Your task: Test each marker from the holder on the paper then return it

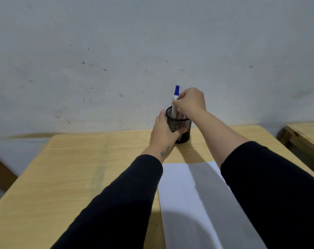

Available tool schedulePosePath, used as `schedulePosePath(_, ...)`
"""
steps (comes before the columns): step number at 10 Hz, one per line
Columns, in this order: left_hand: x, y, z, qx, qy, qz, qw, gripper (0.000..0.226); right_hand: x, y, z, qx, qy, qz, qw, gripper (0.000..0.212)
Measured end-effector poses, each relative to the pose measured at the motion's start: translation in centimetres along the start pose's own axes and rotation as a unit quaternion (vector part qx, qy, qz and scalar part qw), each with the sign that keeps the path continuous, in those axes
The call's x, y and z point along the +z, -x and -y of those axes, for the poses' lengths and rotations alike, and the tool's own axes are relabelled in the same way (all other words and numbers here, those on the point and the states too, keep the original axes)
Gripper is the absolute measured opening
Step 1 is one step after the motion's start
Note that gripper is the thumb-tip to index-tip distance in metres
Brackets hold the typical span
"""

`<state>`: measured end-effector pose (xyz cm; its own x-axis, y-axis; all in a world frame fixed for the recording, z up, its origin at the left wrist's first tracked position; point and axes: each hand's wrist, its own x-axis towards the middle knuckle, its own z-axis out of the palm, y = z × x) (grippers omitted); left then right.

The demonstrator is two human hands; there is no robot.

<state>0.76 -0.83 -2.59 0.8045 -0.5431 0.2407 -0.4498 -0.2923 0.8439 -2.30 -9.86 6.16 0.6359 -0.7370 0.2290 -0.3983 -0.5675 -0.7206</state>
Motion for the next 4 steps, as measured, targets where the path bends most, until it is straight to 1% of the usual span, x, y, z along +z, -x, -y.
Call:
schedulePosePath(1, 0.5, 0.1, 0.3, 0.017, 0.042, -0.005, 0.999, 0.066, 1.6, -0.4, -0.3, 0.035, 0.078, 0.019, 0.996, 0.021)
schedulePosePath(2, 0.6, 0.1, 0.6, 0.022, 0.050, -0.006, 0.998, 0.072, 2.5, -0.9, -0.7, 0.030, 0.100, 0.022, 0.994, 0.037)
schedulePosePath(3, 0.0, -0.1, 0.0, 0.004, 0.047, 0.019, 0.999, 0.087, 1.6, -0.2, 0.1, 0.028, 0.080, 0.025, 0.996, 0.034)
schedulePosePath(4, -1.1, 0.3, -0.2, -0.018, 0.029, 0.039, 0.999, 0.114, -0.1, 1.2, 0.1, -0.011, 0.046, -0.003, 0.999, 0.023)
